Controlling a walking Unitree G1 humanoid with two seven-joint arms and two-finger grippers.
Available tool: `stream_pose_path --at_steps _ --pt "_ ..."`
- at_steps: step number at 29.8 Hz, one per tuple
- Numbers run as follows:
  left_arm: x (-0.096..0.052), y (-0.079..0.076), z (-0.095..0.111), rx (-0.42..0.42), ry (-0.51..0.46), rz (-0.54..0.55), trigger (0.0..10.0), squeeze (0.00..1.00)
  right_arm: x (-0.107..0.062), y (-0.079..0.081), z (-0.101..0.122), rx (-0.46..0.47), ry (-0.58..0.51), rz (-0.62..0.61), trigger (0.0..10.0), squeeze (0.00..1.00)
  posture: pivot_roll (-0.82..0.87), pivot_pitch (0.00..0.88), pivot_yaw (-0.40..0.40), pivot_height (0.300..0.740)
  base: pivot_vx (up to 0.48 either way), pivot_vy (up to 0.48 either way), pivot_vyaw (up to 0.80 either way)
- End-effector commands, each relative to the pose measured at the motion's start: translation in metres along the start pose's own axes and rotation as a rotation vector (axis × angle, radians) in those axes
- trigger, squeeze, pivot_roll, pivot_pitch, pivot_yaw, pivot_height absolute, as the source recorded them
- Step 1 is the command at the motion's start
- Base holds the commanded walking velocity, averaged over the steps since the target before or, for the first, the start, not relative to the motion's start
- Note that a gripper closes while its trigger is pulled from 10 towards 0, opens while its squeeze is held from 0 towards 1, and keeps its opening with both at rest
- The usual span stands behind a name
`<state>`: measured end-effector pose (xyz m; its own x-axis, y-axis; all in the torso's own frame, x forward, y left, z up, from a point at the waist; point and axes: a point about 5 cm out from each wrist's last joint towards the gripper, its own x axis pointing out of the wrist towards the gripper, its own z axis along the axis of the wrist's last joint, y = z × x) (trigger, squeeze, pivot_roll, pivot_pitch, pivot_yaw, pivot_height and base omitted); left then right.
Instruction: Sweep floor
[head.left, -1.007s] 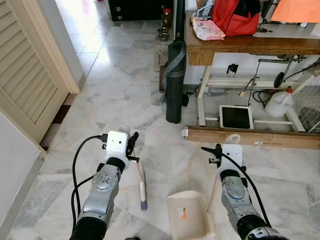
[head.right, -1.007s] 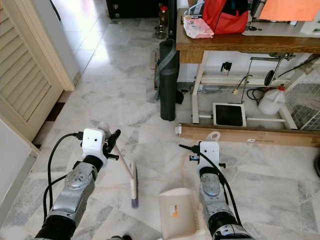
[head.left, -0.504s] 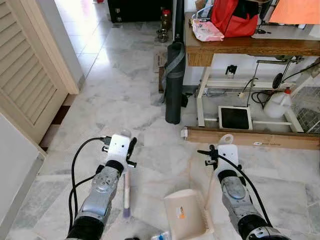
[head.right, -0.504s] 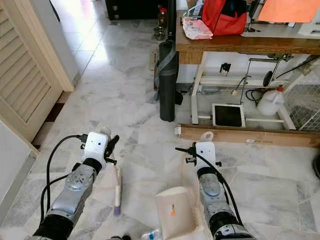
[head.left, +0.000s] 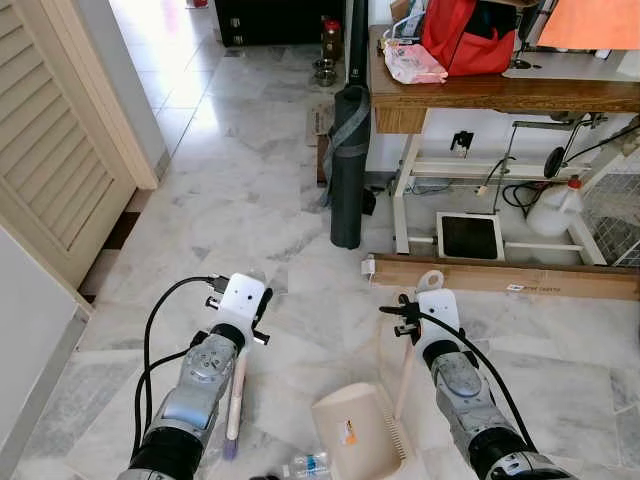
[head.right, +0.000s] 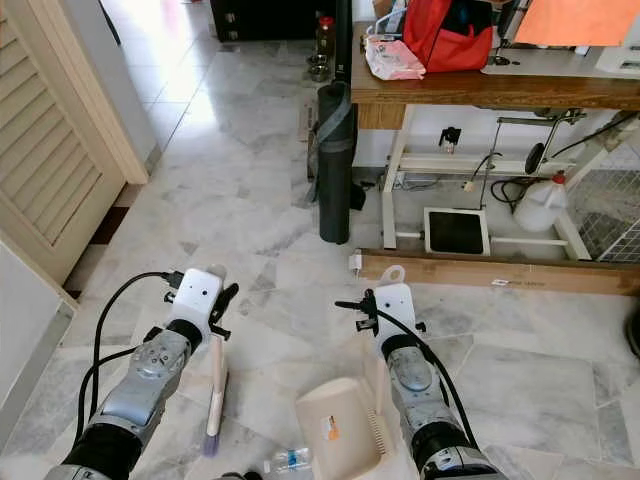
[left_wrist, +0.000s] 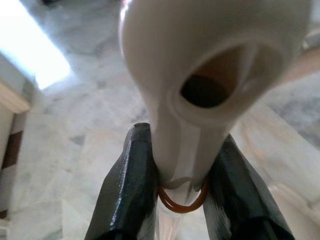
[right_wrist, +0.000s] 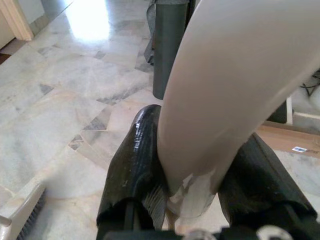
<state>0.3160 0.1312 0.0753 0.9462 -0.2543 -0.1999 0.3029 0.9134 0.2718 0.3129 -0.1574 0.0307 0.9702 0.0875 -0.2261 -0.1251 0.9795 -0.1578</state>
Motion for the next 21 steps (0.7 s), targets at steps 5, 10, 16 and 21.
stream_pose_path --at_steps 5,10,16,21 --pt "0.001 -0.013 -0.005 -0.017 0.120 -0.131 10.0 0.00 -0.006 0.007 -0.015 -0.039 0.076 0.006 10.0 0.00 0.09 0.053 0.045 0.740 0.000 0.000 0.00" --pt "0.002 -0.020 -0.007 -0.125 0.170 -0.163 10.0 0.00 -0.006 0.010 -0.015 -0.038 0.081 -0.011 10.0 0.00 0.09 0.063 0.049 0.740 0.000 0.000 0.00" --pt "0.003 -0.026 -0.006 -0.186 0.213 -0.197 10.0 0.00 -0.006 0.010 -0.018 -0.033 0.100 -0.037 10.0 0.00 0.10 0.080 0.054 0.740 0.000 0.000 0.00" --pt "0.007 -0.031 -0.002 -0.345 0.230 -0.205 10.0 0.00 -0.004 0.007 -0.015 -0.035 0.094 -0.055 10.0 0.00 0.09 0.088 0.059 0.740 0.000 0.000 0.00"
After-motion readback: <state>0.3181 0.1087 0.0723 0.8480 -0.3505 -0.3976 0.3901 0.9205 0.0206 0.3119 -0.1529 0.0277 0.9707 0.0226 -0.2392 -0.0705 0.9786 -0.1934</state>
